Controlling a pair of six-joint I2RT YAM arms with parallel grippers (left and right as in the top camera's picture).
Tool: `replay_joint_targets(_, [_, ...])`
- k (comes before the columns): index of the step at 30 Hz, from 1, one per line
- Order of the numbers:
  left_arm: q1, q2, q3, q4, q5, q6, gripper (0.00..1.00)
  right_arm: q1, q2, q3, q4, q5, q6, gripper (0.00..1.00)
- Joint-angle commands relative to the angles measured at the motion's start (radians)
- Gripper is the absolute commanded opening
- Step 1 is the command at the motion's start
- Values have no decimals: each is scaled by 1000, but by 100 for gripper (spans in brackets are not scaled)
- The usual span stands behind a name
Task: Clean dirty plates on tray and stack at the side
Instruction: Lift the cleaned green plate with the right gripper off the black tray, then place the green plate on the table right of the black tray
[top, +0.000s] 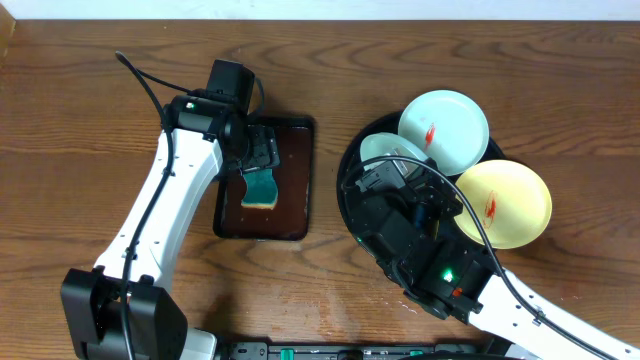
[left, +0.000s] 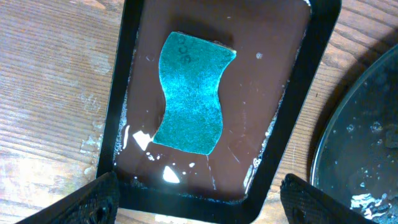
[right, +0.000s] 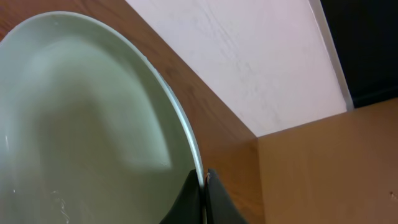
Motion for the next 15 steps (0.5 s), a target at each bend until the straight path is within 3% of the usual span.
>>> replay_joint_targets(1, [-1, -11, 17, -2, -5, 6, 83, -71, -9, 14, -3, -47, 213, 1])
replay_joint_targets(4, [-1, -11, 17, -2, -5, 6, 83, -250, -11, 16, -36, -288, 333, 1])
replay_joint_targets(12, [-1, -11, 18, -2, -5, 6, 83, -937, -64, 72, -41, -1369, 376, 1])
replay_joint_targets(15, [-1, -11, 17, -2, -5, 6, 83, -1199, -54, 76, -16, -1520, 421, 1])
